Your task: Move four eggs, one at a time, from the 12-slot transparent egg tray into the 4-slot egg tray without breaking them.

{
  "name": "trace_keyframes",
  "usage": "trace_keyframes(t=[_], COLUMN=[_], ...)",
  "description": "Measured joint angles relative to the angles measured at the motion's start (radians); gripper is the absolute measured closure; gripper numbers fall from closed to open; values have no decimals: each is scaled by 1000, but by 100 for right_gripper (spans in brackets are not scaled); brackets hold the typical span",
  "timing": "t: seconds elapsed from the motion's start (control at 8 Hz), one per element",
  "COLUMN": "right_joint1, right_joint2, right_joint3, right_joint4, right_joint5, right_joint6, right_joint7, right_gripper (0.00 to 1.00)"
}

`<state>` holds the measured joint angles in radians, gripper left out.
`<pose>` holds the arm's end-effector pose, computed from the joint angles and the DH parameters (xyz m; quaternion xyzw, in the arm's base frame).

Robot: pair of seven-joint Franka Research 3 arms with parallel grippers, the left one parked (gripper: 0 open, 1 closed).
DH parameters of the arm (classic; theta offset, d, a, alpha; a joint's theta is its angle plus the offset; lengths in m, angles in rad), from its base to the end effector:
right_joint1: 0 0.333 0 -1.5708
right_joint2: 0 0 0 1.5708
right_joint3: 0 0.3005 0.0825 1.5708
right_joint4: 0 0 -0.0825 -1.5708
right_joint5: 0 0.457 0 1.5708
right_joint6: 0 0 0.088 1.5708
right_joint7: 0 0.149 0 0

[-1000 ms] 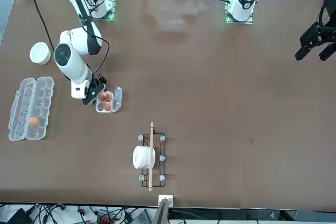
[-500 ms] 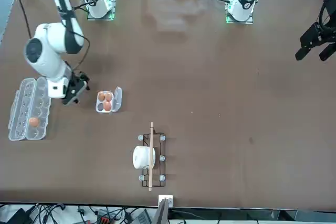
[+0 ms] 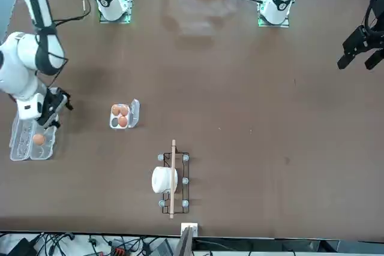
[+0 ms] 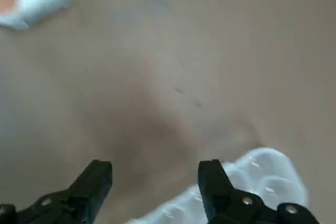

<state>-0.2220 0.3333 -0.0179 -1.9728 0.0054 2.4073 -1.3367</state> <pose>0.6539 -0.1598 0.2053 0.8529 0.5196 0.0350 0.0366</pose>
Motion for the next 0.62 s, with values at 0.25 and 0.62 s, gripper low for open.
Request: trace_keyframes(t=[0.25,0.62], right_joint1=[-67,-108], right_joint2=[135,289], right_joint3=[0,1], right_joint4=[184,394], right_joint5=[0,0], right_joint6=[-96,-170], right_joint7=[-171,-339], right_gripper=[0,0])
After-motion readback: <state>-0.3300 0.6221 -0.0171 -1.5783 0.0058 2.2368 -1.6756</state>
